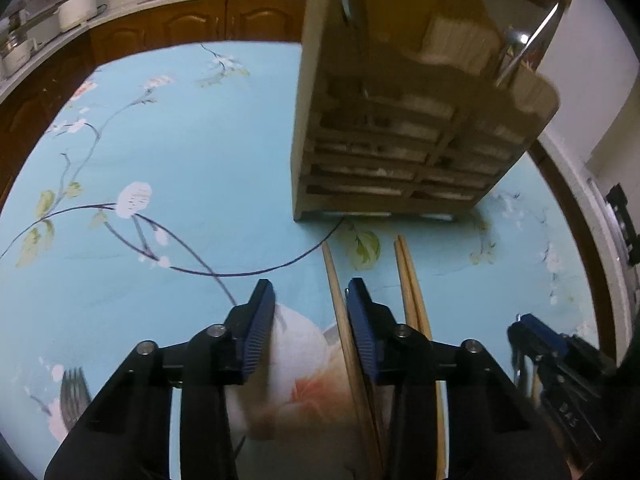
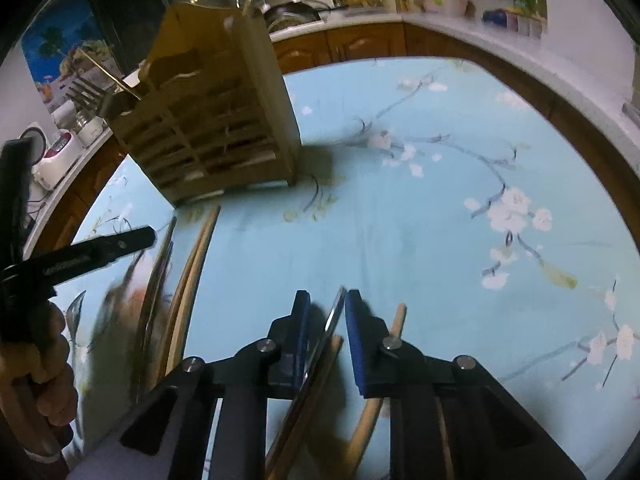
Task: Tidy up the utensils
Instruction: 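Lift the chopsticks with both tools and carry them above the wooden holder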
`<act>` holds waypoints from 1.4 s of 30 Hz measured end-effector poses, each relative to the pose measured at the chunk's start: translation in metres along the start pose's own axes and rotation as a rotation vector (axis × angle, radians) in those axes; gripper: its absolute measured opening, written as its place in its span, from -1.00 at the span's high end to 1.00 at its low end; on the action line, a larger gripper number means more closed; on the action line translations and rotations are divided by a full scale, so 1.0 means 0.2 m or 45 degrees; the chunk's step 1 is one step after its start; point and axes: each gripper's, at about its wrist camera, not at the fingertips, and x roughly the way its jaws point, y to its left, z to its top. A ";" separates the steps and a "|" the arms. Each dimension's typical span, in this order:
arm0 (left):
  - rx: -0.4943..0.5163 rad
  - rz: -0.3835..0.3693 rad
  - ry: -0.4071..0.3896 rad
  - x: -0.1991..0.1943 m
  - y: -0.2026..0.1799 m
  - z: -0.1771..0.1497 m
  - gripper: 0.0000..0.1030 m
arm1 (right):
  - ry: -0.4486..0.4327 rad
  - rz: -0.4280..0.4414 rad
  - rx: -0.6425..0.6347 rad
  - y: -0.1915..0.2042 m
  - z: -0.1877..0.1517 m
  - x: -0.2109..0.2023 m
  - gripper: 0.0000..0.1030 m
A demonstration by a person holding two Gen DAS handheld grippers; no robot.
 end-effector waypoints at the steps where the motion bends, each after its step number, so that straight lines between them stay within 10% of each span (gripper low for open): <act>1: 0.019 0.018 -0.018 0.00 -0.01 0.00 0.36 | 0.000 0.001 -0.005 0.01 0.00 0.01 0.72; 5: 0.100 0.034 -0.022 0.01 -0.07 -0.01 0.85 | 0.004 -0.005 -0.051 0.05 0.01 0.02 0.86; 42: 0.021 -0.302 -0.428 -0.98 0.09 -0.29 0.91 | -0.401 0.326 -0.026 0.21 0.04 -0.75 0.94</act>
